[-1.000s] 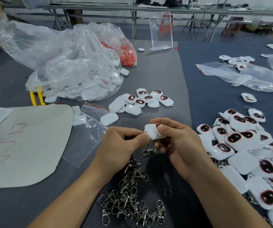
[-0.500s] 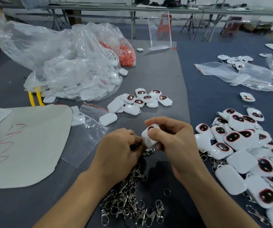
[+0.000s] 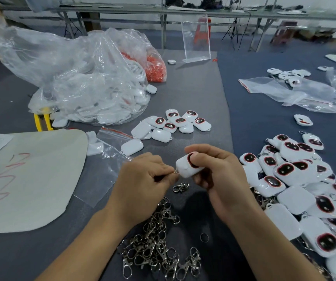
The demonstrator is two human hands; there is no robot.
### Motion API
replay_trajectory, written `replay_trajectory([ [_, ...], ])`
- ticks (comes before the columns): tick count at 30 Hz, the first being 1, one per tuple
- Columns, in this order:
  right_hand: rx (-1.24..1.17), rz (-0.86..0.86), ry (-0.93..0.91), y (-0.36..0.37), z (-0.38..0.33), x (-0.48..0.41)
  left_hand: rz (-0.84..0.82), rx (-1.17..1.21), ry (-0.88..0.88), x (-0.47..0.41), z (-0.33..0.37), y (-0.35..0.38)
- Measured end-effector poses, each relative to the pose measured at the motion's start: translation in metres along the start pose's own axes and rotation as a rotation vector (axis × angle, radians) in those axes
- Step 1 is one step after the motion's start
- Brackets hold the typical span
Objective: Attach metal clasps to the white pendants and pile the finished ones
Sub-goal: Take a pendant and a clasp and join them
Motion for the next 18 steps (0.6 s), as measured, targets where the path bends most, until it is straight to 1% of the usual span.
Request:
replay_trajectory([
  [1, 0.032, 0.006, -0.021, 0.001, 0.0, 0.001, -0.032, -0.095, 0.027, 0.001, 0.001, 0.002],
  [4, 0.185, 0.015, -0.12, 0.006, 0.001, 0.002, -0.079, -0.287, 0.023, 0.001, 0.0, 0.007],
  [6, 0.261, 0.032, -0.16, 0.007, 0.001, 0.001, -0.073, -0.336, 0.033, 0.001, -0.001, 0.007],
  [7, 0.256, 0.036, -0.155, 0.006, 0.001, 0.0, -0.067, -0.319, 0.015, 0.002, -0.002, 0.007],
  [9, 0.179, 0.038, -0.104, 0.003, 0.001, -0.001, -0.031, -0.175, -0.091, 0.002, -0.005, 0.006],
  [12, 0.034, 0.025, -0.007, -0.003, 0.001, -0.004, 0.01, 0.222, -0.318, 0.002, -0.012, 0.007],
  [14, -0.011, 0.029, 0.028, -0.005, 0.002, -0.006, 0.006, 0.433, -0.391, 0.001, -0.012, 0.011],
  [16, -0.014, 0.031, 0.046, -0.007, 0.002, -0.008, 0.014, 0.548, -0.42, 0.001, -0.012, 0.012],
  [18, -0.014, 0.024, 0.058, -0.008, 0.003, -0.009, 0.047, 0.568, -0.429, 0.002, -0.013, 0.011],
])
Point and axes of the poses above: each hand's wrist, its own x-axis away from the middle knuckle, its own y-axis out of the palm, z = x × y, the point moved 4 cm from there along -x, towards the middle knuckle, and after that the axes turned 5 degrees about x, right-handed, at the moved point
